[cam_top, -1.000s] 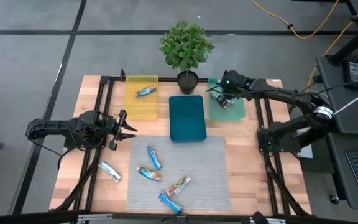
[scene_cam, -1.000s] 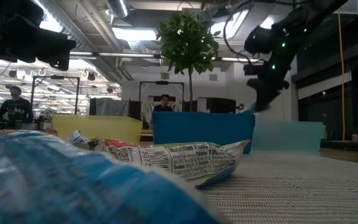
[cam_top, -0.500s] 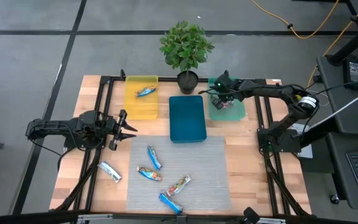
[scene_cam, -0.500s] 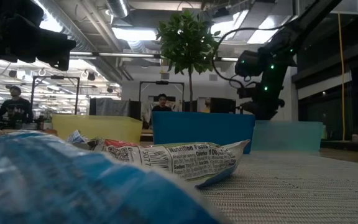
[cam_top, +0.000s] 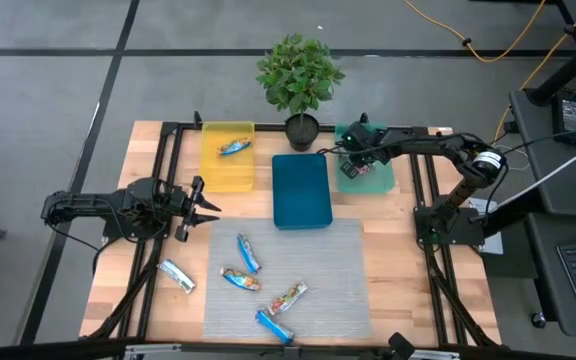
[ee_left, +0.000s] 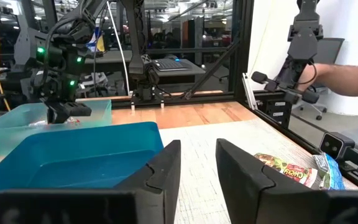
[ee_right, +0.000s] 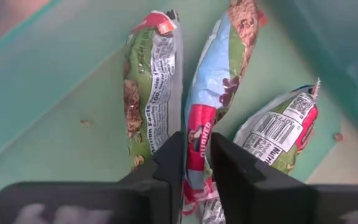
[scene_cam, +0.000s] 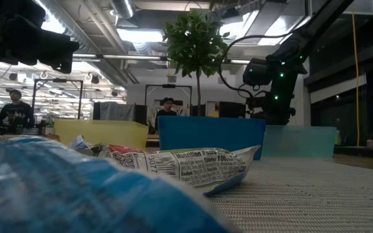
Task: Pick and place Granola Bars by type
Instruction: Put the red granola bar into the green bin
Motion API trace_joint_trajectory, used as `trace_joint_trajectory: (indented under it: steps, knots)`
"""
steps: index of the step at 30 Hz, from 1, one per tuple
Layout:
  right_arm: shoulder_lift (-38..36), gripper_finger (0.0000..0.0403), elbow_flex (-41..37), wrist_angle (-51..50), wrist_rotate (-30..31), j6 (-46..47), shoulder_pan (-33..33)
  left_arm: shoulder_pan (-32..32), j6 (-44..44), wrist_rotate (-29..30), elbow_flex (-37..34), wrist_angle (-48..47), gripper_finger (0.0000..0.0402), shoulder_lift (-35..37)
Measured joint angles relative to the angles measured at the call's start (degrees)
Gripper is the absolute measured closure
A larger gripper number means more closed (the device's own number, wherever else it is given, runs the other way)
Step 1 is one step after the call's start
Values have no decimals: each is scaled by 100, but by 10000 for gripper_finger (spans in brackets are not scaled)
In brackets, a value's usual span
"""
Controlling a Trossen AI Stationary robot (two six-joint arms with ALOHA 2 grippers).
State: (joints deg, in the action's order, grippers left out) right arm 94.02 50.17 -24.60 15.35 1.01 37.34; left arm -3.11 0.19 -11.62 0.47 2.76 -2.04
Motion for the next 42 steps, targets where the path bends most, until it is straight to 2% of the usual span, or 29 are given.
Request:
trace_joint_trajectory:
  steps: [9, 15, 19, 23, 30, 35, 42]
  knots:
    - [0, 231, 0, -44, 0, 82, -4, 2, 0, -2, 0, 0, 305, 2]
    - [-13, 202, 31, -82, 4, 151, -77, 2, 0, -1, 0, 0, 306, 0]
    - [-97, 198, 33, -90, 5, 153, -224, 0, 0, -2, 0, -2, 309, 0]
    - [-298, 198, 33, -161, 252, 153, -411, 0, 0, -1, 0, 0, 306, 1]
    - [-909, 198, 35, -417, 546, 326, -784, 2, 0, 0, 0, -2, 306, 2]
    - [-1440, 198, 35, -698, 876, 468, -1183, 2, 0, -2, 1, 0, 309, 0]
    - [-2100, 198, 39, -1097, 916, 852, -1964, 2, 0, -2, 0, 0, 304, 2]
